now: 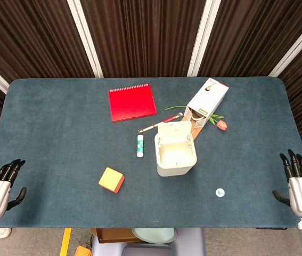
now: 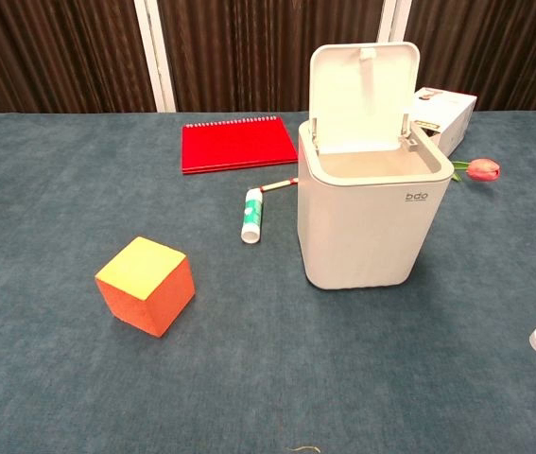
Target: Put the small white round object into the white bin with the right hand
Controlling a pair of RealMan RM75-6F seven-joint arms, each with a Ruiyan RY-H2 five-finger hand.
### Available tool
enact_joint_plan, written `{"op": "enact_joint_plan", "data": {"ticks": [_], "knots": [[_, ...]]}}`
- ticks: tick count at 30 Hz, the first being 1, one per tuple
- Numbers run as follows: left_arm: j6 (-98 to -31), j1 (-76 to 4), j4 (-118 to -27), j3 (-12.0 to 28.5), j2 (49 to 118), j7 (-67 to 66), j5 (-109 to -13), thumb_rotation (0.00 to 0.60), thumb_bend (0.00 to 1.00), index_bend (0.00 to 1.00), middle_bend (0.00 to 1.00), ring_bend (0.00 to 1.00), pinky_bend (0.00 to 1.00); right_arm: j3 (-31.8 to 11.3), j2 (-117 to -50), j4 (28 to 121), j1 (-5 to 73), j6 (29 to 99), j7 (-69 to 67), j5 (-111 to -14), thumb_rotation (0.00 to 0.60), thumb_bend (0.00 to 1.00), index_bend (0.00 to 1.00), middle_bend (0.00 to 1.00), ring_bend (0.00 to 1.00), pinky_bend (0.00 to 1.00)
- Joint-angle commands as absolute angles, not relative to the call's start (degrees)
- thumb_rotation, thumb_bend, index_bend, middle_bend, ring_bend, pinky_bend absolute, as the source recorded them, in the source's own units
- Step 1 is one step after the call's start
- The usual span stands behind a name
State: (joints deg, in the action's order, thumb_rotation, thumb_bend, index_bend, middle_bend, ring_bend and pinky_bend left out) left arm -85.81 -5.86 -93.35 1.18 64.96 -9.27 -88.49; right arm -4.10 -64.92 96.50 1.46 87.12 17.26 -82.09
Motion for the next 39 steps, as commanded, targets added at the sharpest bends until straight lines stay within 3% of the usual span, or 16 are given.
{"op": "enact_joint_plan", "data": {"ticks": [1, 12, 15, 18, 19, 22, 25, 29, 39], "knots": [[-85.73, -5.89, -93.35, 1.17, 64.98, -9.31, -88.49, 0.6, 0.41, 0.1, 0.11, 0.17, 0.31, -4.1, -64.89, 96.51, 1.53, 86.94, 17.16, -82.03, 0.6, 0.1, 0.0, 0.06, 0.0, 0.22], [-85.52, -5.84, -93.44, 1.22, 64.76, -8.92, -88.09, 0.6, 0.41, 0.1, 0.11, 0.17, 0.32, -3.34, -64.56, 95.84, 1.92, 86.35, 15.56, -83.99, 0.6, 0.1, 0.02, 0.06, 0.01, 0.24], [-86.2, -5.61, -93.73, 1.35, 64.73, -9.29, -88.26, 0.6, 0.41, 0.1, 0.11, 0.17, 0.32, -2.48, -64.51, 94.86, 2.05, 86.56, 14.96, -86.28, 0.6, 0.1, 0.09, 0.1, 0.06, 0.41], [-86.32, -5.53, -93.83, 1.24, 64.75, -9.46, -88.48, 0.6, 0.41, 0.1, 0.11, 0.17, 0.32, -1.83, -65.01, 93.28, 2.16, 87.6, 13.53, -89.21, 0.6, 0.1, 0.22, 0.27, 0.25, 0.62], [-86.24, -5.53, -93.91, 1.22, 64.7, -9.41, -88.4, 0.6, 0.41, 0.1, 0.11, 0.17, 0.32, -1.82, -65.29, 92.7, 2.22, 87.96, 13.27, -89.84, 0.6, 0.1, 0.26, 0.33, 0.36, 0.68], [-86.07, -5.43, -94.17, 1.19, 64.5, -9.4, -88.08, 0.6, 0.41, 0.1, 0.11, 0.17, 0.32, -2.05, -66.45, 90.79, 2.48, 88.91, 13.25, -91.17, 0.6, 0.1, 0.36, 0.49, 0.6, 0.8], [-86.45, -5.3, -94.29, 1.27, 64.34, -9.03, -88.21, 0.6, 0.41, 0.1, 0.11, 0.17, 0.32, -1.83, -66.29, 90.8, 3.16, 87.47, 13.78, -91.29, 0.6, 0.1, 0.42, 0.62, 0.74, 0.9], [-86.63, -5.19, -94.38, 1.29, 64.18, -8.81, -88.27, 0.6, 0.41, 0.1, 0.11, 0.17, 0.32, -0.77, -62.62, 95.96, 6.08, 79.44, 13.12, -89.45, 0.6, 0.1, 0.45, 0.72, 0.83, 0.98], [-85.79, -5.34, -94.35, 1.39, 64.09, -8.63, -87.5, 0.6, 0.41, 0.1, 0.11, 0.17, 0.32, 0.26, -60.76, 99.94, 13.65, 62.62, 15.22, -84.07, 0.6, 0.11, 0.46, 0.75, 0.87, 1.0]]}}
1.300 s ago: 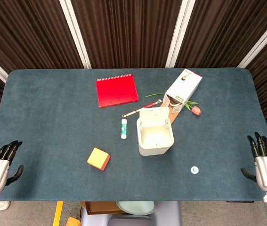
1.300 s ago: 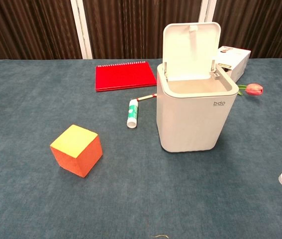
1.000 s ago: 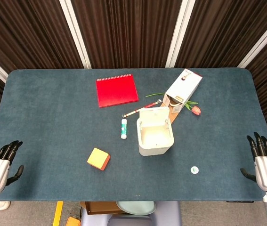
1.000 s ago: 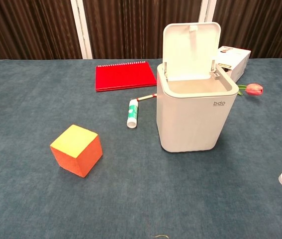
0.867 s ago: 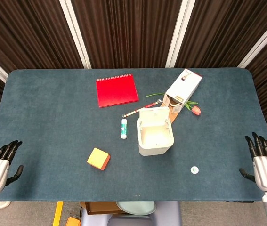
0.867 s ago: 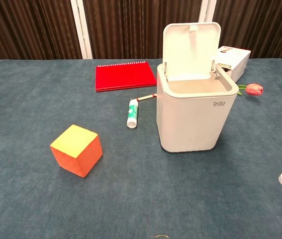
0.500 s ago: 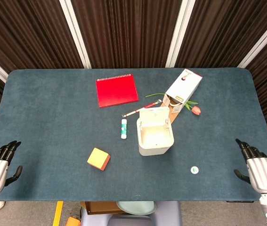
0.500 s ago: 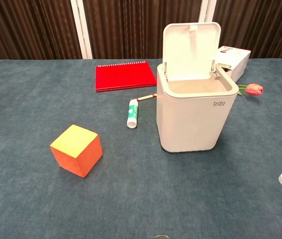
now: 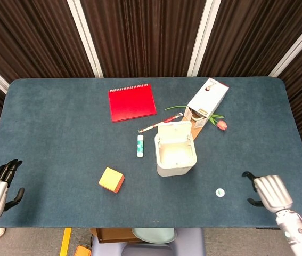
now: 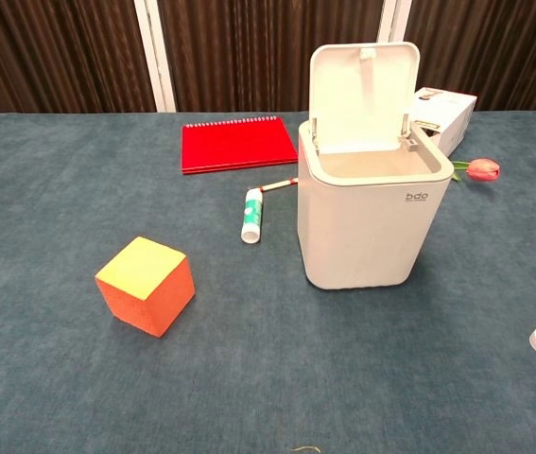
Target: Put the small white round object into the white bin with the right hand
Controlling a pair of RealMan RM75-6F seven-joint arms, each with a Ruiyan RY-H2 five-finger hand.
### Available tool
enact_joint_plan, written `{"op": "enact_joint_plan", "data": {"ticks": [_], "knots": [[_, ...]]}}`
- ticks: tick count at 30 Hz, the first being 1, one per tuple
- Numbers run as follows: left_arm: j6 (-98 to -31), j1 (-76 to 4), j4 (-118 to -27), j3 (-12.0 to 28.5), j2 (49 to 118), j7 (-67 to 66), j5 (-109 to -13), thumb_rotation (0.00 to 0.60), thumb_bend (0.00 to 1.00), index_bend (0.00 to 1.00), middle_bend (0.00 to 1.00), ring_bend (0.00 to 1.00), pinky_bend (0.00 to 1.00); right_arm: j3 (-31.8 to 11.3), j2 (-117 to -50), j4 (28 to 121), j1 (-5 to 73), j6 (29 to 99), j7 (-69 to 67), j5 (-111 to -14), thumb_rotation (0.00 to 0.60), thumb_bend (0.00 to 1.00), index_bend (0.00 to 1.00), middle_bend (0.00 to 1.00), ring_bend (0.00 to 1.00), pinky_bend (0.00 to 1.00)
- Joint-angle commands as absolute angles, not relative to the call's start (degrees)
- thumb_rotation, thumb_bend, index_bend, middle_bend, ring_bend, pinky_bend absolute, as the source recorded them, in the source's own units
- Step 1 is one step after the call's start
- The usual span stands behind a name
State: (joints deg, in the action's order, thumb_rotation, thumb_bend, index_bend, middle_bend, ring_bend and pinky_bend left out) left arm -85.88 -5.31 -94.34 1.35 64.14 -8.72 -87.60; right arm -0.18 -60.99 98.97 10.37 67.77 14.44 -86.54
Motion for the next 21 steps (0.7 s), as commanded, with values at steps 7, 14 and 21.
{"op": "enact_joint_plan", "data": {"ticks": [7, 14, 21], "knots": [[-85.76, -5.3, -94.35, 1.53, 63.91, -8.01, -87.23, 0.6, 0.41, 0.1, 0.11, 0.17, 0.32, 0.3, -63.31, 97.82, 15.82, 58.99, 14.1, -83.0, 0.6, 0.17, 0.48, 0.76, 0.87, 1.0], [-85.58, -5.24, -94.24, 1.76, 63.6, -6.96, -86.58, 0.6, 0.41, 0.11, 0.11, 0.17, 0.32, 1.01, -68.3, 92.21, 18.78, 54.56, 10.32, -83.58, 0.6, 0.24, 0.52, 0.76, 0.87, 1.0], [-85.74, -5.13, -94.24, 1.89, 63.38, -6.3, -86.46, 0.6, 0.41, 0.12, 0.11, 0.17, 0.32, 1.5, -71.17, 88.54, 20.07, 53.75, 8.89, -84.08, 0.6, 0.29, 0.54, 0.76, 0.88, 1.0]]}}
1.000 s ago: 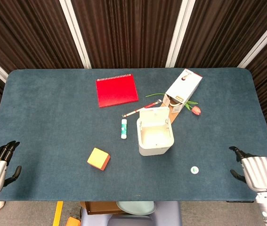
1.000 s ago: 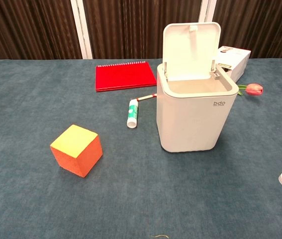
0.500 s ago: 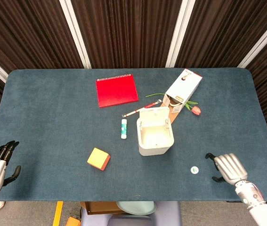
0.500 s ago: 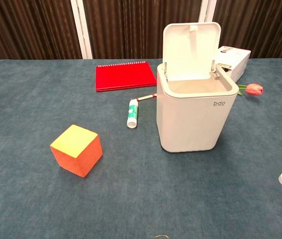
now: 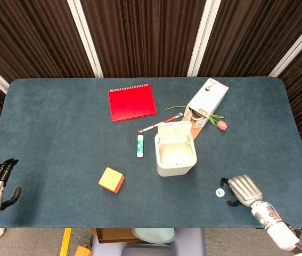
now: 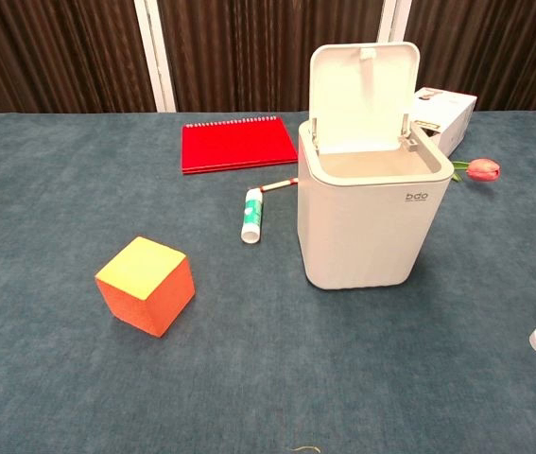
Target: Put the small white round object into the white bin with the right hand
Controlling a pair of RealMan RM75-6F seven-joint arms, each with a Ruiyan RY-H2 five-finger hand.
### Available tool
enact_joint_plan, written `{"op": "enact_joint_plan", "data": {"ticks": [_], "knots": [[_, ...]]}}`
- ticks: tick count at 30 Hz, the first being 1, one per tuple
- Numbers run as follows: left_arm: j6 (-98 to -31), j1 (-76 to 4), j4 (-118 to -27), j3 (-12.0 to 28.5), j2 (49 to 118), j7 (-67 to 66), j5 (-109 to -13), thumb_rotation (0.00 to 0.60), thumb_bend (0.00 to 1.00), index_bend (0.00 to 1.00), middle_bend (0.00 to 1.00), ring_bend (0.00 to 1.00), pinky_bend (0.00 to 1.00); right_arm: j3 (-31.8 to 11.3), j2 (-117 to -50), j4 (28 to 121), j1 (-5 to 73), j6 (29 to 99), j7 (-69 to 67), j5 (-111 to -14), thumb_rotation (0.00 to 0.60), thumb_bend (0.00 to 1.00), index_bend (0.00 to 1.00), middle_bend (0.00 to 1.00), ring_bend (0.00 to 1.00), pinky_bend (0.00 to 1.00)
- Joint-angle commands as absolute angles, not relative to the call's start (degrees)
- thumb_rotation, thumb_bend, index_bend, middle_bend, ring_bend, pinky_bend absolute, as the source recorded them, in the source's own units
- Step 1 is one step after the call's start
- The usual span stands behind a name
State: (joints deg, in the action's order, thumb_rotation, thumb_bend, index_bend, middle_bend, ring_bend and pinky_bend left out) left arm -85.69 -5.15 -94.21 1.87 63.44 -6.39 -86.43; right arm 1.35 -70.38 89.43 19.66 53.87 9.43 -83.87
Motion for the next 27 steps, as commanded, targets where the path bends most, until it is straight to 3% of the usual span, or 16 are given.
{"op": "enact_joint_plan", "data": {"ticks": [1, 27], "knots": [[-85.76, -5.11, -94.26, 1.87, 63.36, -6.23, -86.49, 0.6, 0.41, 0.12, 0.11, 0.17, 0.32, 1.55, -71.46, 88.2, 20.18, 53.73, 8.68, -84.12, 0.6, 0.29, 0.54, 0.76, 0.88, 1.0], [-86.07, -4.94, -94.33, 1.89, 63.11, -5.42, -86.85, 0.6, 0.41, 0.12, 0.11, 0.17, 0.32, 2.56, -76.09, 82.24, 22.21, 54.03, 4.62, -84.62, 0.6, 0.31, 0.6, 0.77, 0.88, 1.0]]}}
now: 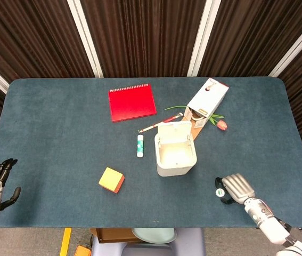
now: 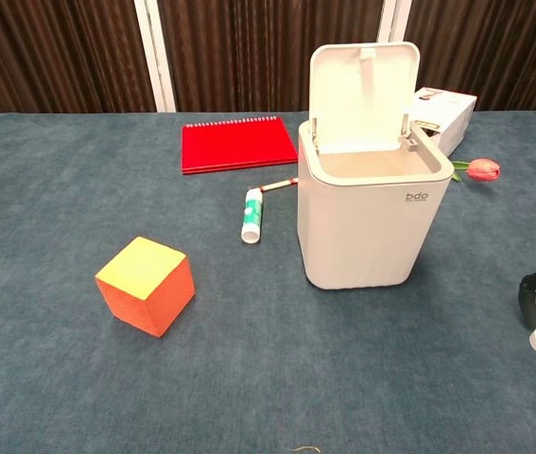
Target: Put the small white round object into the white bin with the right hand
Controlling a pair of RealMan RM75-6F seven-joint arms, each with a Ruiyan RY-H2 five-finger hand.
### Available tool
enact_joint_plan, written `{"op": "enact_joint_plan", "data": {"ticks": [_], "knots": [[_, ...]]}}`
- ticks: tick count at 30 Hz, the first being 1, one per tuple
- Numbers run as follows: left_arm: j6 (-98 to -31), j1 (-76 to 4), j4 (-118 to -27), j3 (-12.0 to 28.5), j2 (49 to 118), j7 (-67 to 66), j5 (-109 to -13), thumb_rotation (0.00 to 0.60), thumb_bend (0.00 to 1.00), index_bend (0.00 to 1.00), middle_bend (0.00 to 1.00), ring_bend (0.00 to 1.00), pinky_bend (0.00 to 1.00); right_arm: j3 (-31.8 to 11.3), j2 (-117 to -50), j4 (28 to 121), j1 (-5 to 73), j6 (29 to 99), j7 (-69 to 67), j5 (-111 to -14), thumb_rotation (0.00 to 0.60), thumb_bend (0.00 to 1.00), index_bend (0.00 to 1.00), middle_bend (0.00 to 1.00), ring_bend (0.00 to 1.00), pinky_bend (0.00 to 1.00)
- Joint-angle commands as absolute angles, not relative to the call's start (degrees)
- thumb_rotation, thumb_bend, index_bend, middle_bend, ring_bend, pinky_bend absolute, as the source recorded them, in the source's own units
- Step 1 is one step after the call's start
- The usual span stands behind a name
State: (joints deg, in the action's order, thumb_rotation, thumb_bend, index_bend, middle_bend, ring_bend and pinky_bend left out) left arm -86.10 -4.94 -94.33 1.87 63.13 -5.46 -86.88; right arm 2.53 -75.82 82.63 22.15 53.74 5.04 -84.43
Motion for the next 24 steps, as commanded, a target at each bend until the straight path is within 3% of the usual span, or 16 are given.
{"op": "enact_joint_plan", "data": {"ticks": [1, 7, 14, 24], "knots": [[-86.04, -4.94, -94.31, 1.89, 63.11, -5.39, -86.83, 0.6, 0.41, 0.12, 0.11, 0.17, 0.32, 2.57, -76.23, 82.03, 22.22, 54.16, 4.39, -84.68, 0.6, 0.31, 0.61, 0.77, 0.89, 1.0], [-86.16, -4.89, -94.31, 1.91, 63.07, -5.26, -86.88, 0.6, 0.41, 0.12, 0.11, 0.17, 0.32, 2.66, -76.63, 81.03, 21.98, 55.62, 3.38, -85.16, 0.6, 0.31, 0.68, 0.78, 0.89, 1.0], [-86.0, -4.95, -94.29, 1.87, 63.1, -5.3, -86.92, 0.6, 0.41, 0.13, 0.11, 0.17, 0.32, 2.07, -75.32, 82.64, 21.39, 59.23, 3.27, -86.13, 0.6, 0.31, 0.7, 0.78, 0.89, 1.0], [-85.83, -4.99, -94.3, 1.93, 63.12, -5.65, -86.69, 0.6, 0.41, 0.14, 0.11, 0.17, 0.32, -1.78, -65.82, 96.55, 18.94, 71.02, 9.95, -87.79, 0.6, 0.31, 0.7, 0.78, 0.89, 1.0]]}}
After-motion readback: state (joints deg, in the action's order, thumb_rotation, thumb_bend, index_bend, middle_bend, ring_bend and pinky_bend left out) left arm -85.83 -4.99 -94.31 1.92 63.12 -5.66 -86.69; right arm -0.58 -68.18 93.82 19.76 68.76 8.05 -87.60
